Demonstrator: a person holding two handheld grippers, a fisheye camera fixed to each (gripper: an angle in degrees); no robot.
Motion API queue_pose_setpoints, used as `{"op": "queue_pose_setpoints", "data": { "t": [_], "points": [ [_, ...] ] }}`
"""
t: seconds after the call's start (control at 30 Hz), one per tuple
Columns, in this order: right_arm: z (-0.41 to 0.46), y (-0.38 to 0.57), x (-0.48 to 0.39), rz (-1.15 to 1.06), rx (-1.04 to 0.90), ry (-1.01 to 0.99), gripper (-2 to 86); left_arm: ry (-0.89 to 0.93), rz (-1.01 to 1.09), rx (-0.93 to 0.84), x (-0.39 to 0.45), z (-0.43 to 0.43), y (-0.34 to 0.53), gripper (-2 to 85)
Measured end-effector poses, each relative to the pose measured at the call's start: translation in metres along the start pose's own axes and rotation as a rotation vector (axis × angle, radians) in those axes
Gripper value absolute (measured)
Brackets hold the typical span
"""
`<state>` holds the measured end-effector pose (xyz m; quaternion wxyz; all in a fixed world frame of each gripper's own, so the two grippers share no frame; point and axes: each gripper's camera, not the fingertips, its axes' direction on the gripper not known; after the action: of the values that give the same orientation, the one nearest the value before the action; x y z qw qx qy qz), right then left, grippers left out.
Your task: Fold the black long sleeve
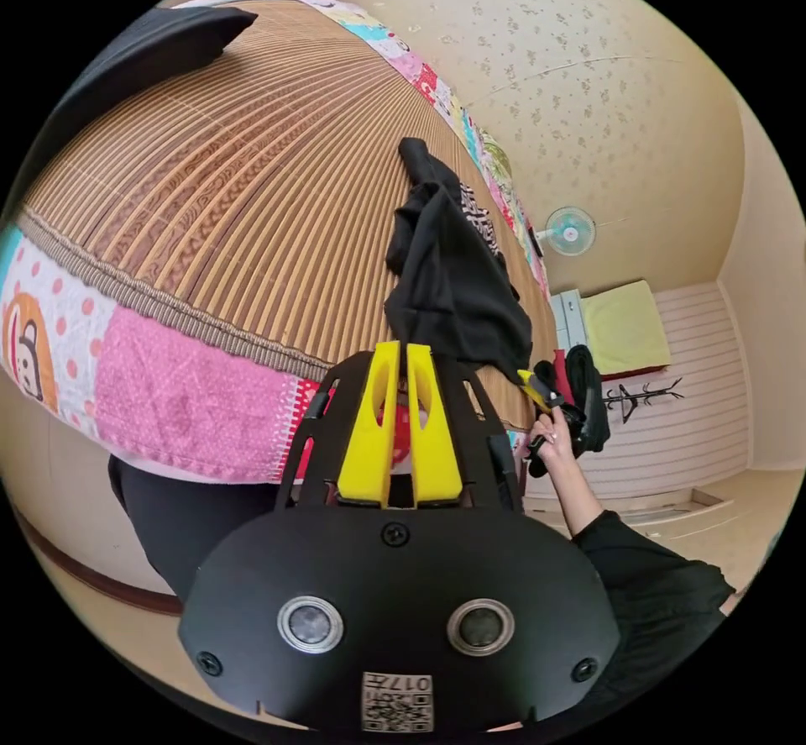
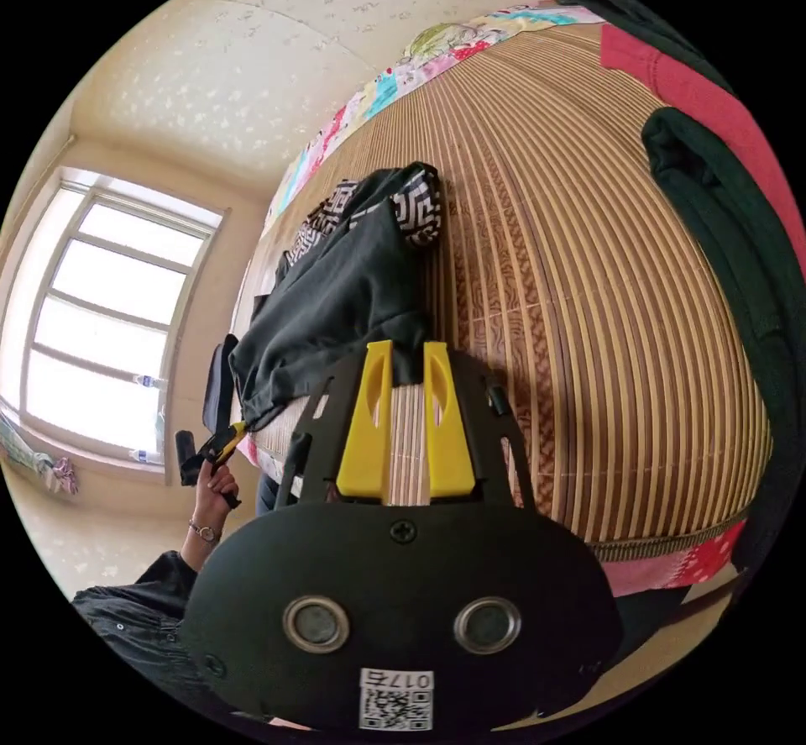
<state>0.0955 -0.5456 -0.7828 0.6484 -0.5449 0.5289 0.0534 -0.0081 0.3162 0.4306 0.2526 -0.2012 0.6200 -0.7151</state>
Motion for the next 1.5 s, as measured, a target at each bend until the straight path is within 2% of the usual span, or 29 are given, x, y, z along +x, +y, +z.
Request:
{"op": "queue_pose_setpoints", "data": {
  "t": [0.07, 0.17, 0.3, 0.37, 0.5, 0.63, 0.73, 0.83, 0.87, 0.93, 1.1, 1.27, 1.43, 1.5],
  "points": [
    [-0.022, 0.003, -0.011, 0.01, 0.037, -0.057, 3.7, 0.166, 0.03, 0.052, -0.002, -0.028, 0.003, -0.3],
    [-0.088, 0.021, -0.021, -0.07, 0.166, -0.331, 3.1, 0.333, 0.104, 0.044, -0.003, -0.07, 0.002, -0.5],
    [-0.17, 0.042, -0.022, -0.178, 0.146, -0.64, 2.6, 0.435, 0.257, 0.074, 0.013, -0.13, 0.004, -0.5],
    [-0.197, 0.052, -0.02, -0.206, 0.082, -0.663, 2.5, 0.599, 0.431, 0.115, 0.027, -0.167, 0.012, -0.5],
    [-0.231, 0.1, -0.014, -0.279, -0.076, -0.675, 2.3, 0.705, 0.548, 0.044, 0.027, -0.179, 0.036, -0.5],
    [-0.232, 0.155, 0.007, -0.206, -0.145, -0.732, 2.2, 0.881, 0.466, 0.005, -0.007, -0.17, 0.078, -0.7],
    [-0.232, 0.191, 0.016, -0.176, -0.097, -0.766, 2.1, 0.934, 0.336, 0.068, -0.034, -0.169, 0.099, -0.7],
    [-0.216, 0.189, 0.028, -0.021, -0.057, -0.621, 1.9, 0.859, 0.082, 0.096, -0.062, -0.154, 0.09, -0.7],
    [-0.207, 0.178, 0.029, 0.053, -0.044, -0.508, 1.8, 0.798, 0.025, 0.08, -0.066, -0.143, 0.077, -0.7],
    [-0.196, 0.151, 0.02, 0.091, -0.013, -0.399, 1.7, 0.731, -0.007, 0.079, -0.061, -0.127, 0.05, -0.7],
    [-0.171, 0.042, -0.059, 0.027, 0.16, -0.156, 1.6, 0.743, -0.084, 0.15, -0.03, -0.093, -0.05, -0.6],
    [-0.115, -0.05, -0.096, 0.116, 0.289, -0.014, 2.7, 0.716, -0.182, 0.142, -0.011, -0.036, -0.167, 1.0],
    [-0.062, -0.081, -0.119, 0.12, 0.345, 0.093, 8.2, 0.6, -0.236, 0.231, -0.021, -0.013, -0.192, 14.9],
    [-0.047, -0.07, -0.143, -0.009, 0.337, 0.096, 8.2, 0.5, -0.17, 0.23, -0.015, -0.015, -0.18, 16.1]
  ]
}}
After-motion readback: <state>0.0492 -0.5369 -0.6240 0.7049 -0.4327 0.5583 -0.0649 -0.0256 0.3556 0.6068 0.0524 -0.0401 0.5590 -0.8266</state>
